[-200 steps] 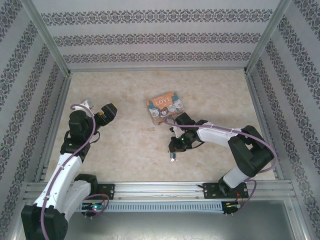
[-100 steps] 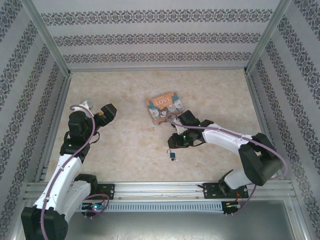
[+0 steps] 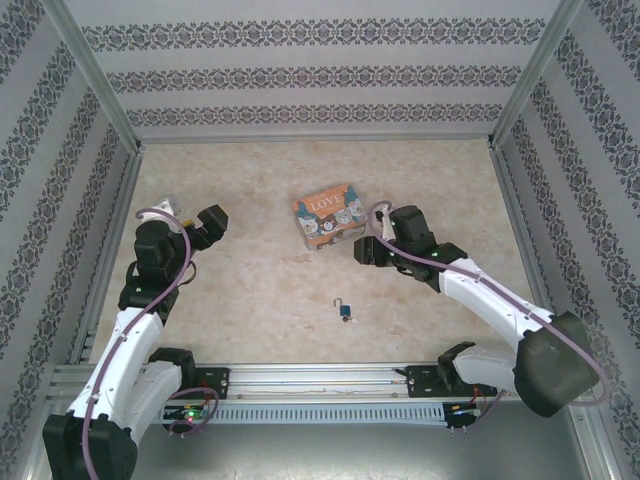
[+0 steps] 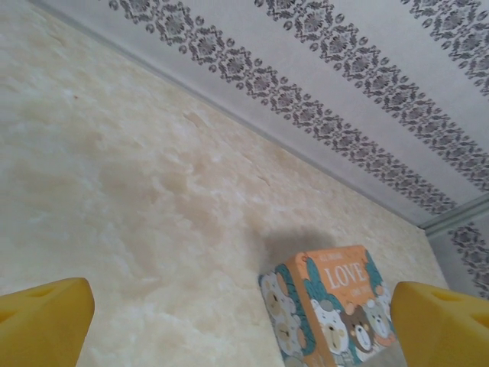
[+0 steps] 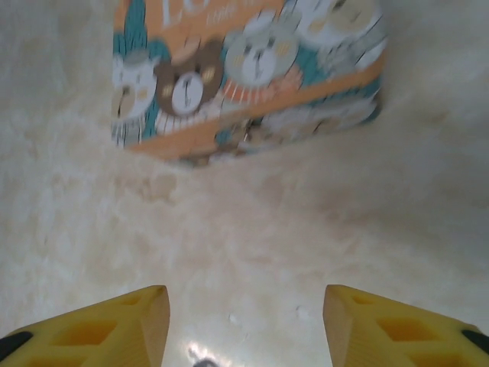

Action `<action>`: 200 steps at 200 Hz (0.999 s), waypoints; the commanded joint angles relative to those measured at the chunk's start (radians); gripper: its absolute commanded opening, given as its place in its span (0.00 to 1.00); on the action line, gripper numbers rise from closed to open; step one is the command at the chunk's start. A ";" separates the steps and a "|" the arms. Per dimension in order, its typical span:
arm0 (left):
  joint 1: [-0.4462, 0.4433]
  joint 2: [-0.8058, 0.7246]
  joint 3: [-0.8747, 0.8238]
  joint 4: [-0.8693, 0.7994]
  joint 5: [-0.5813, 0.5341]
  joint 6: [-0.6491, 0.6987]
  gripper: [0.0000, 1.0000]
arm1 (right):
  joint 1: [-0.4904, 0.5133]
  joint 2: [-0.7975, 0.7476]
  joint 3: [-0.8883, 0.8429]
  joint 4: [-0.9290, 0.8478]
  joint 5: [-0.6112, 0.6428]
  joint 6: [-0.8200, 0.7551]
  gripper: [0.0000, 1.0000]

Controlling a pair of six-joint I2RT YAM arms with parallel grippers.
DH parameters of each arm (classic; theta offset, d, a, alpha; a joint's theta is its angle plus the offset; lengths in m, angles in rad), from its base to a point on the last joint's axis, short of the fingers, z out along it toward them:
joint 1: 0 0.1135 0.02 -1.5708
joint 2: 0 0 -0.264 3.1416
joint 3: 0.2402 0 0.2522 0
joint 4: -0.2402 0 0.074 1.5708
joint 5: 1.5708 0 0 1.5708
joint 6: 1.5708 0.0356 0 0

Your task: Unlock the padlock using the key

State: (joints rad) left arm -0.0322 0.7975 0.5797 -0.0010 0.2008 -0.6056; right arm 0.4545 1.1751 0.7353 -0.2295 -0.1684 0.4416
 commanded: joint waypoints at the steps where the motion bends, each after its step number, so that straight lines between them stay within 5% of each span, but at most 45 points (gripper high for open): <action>1: 0.015 0.017 0.061 -0.028 -0.072 0.087 0.99 | -0.034 -0.063 -0.036 0.107 0.133 -0.038 0.59; 82: 0.046 0.099 0.109 0.016 -0.183 0.194 0.99 | -0.271 -0.298 -0.224 0.243 0.308 -0.130 0.98; 124: 0.068 0.147 0.105 0.032 -0.294 0.227 0.99 | -0.398 -0.304 -0.317 0.381 0.320 -0.170 0.98; 200: 0.089 0.275 0.008 0.172 -0.405 0.237 0.99 | -0.410 0.008 -0.372 0.787 0.299 -0.318 0.98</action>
State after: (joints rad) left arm 0.0399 1.0473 0.6285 0.1020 -0.1226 -0.3920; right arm 0.0540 1.0863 0.3756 0.3546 0.1345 0.1589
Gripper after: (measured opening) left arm 0.993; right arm 0.985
